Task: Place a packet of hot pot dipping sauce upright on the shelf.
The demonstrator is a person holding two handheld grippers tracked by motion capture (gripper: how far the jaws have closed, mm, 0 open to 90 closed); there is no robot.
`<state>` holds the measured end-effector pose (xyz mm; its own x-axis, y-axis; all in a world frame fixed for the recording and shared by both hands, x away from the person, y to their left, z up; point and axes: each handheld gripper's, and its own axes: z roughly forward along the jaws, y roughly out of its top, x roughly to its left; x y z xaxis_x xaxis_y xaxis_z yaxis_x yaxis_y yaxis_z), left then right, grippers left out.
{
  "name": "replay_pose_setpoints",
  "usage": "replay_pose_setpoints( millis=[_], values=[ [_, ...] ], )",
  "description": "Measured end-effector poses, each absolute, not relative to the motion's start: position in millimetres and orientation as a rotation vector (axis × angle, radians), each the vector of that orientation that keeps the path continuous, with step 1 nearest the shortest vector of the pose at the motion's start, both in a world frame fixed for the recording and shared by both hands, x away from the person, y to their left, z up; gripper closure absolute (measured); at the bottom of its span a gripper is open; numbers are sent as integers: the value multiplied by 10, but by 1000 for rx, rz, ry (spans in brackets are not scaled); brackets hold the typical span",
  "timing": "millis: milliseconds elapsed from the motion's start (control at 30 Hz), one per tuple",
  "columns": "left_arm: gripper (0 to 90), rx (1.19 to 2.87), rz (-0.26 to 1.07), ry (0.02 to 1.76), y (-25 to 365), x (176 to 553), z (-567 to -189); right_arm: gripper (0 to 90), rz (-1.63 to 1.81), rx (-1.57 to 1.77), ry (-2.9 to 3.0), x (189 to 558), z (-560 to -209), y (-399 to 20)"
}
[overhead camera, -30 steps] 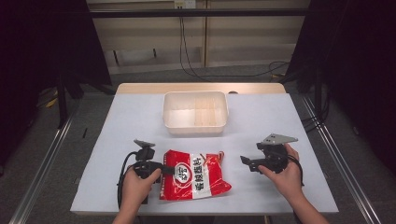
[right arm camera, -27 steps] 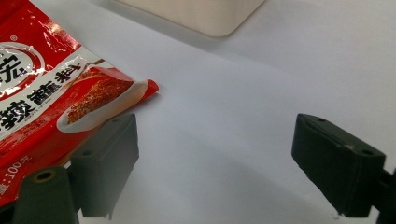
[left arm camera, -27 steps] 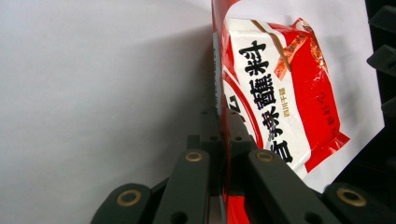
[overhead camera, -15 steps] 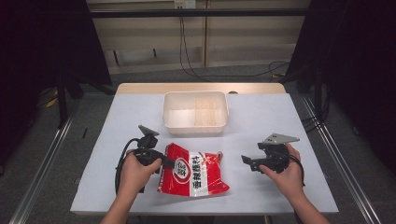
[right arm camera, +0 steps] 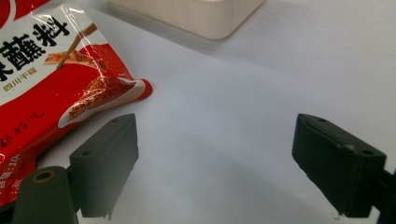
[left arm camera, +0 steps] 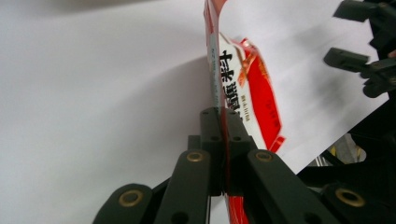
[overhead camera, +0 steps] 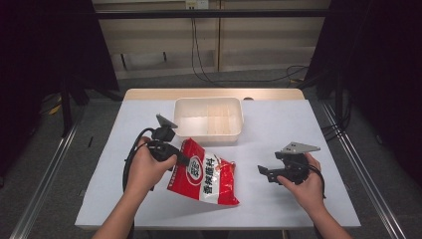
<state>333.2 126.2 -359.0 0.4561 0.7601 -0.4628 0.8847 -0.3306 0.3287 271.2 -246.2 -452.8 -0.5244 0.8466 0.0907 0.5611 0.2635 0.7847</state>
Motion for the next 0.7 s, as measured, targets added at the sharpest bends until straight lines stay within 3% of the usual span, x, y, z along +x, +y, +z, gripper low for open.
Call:
replay_pose_setpoints(
  millis=[700],
  values=[
    [900, 2238, -186, 1169, 999, 3295, -3021, 141, 1156, 1273, 2187, 2694, -4511, -2475]
  ],
)
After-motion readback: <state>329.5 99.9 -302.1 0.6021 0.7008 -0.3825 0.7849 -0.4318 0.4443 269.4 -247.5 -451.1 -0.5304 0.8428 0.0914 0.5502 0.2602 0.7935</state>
